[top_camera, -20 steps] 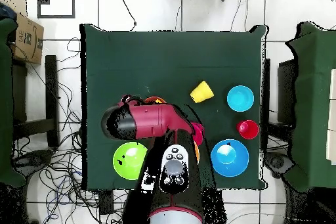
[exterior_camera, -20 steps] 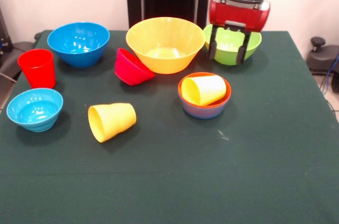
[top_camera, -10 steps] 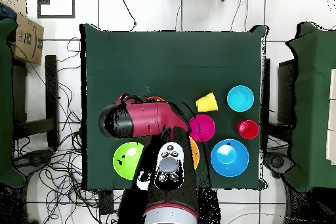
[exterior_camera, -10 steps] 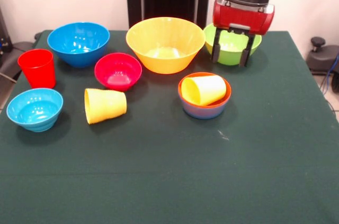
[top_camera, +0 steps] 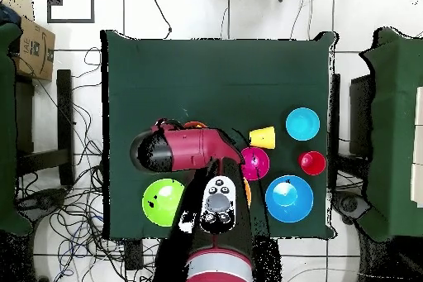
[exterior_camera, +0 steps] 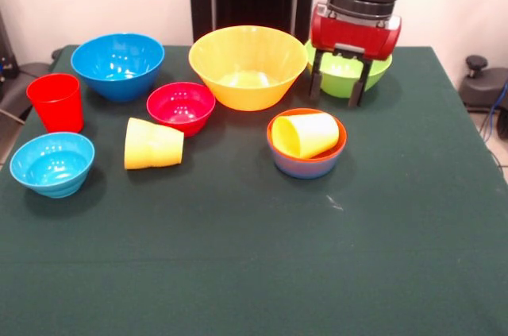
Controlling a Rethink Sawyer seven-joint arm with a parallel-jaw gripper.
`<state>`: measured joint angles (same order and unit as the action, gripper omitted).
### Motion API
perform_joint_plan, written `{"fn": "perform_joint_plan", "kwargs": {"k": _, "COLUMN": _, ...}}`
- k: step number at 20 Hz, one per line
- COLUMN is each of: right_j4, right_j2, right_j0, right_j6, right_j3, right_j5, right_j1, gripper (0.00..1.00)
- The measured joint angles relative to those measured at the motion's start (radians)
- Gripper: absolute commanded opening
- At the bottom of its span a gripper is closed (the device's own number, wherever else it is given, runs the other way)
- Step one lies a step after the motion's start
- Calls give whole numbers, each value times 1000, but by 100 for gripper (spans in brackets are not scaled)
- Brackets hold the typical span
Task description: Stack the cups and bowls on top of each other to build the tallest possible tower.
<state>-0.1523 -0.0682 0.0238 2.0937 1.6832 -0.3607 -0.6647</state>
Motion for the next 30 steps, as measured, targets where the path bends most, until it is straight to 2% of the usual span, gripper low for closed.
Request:
{"fn": "perform_joint_plan", "kwargs": {"k": 18, "right_j4": 0, "right_j2": 3, "right_j0": 44, "right_j6": 0, "right_j3": -24, "right_j5": 0, "right_j1": 14, "gripper": 100}}
{"fn": "perform_joint_plan", "kwargs": {"k": 26, "right_j4": 0, "right_j2": 29, "right_j0": 112, "right_j6": 0, "right_j3": -25, "right_j5": 0, "right_j1": 25, "gripper": 100}}
{"fn": "perform_joint_plan", "kwargs": {"k": 30, "right_j4": -1, "right_j2": 48, "right_j0": 178, "right_j6": 0, "right_j3": -25, "right_j5": 0, "right_j1": 26, "gripper": 100}}
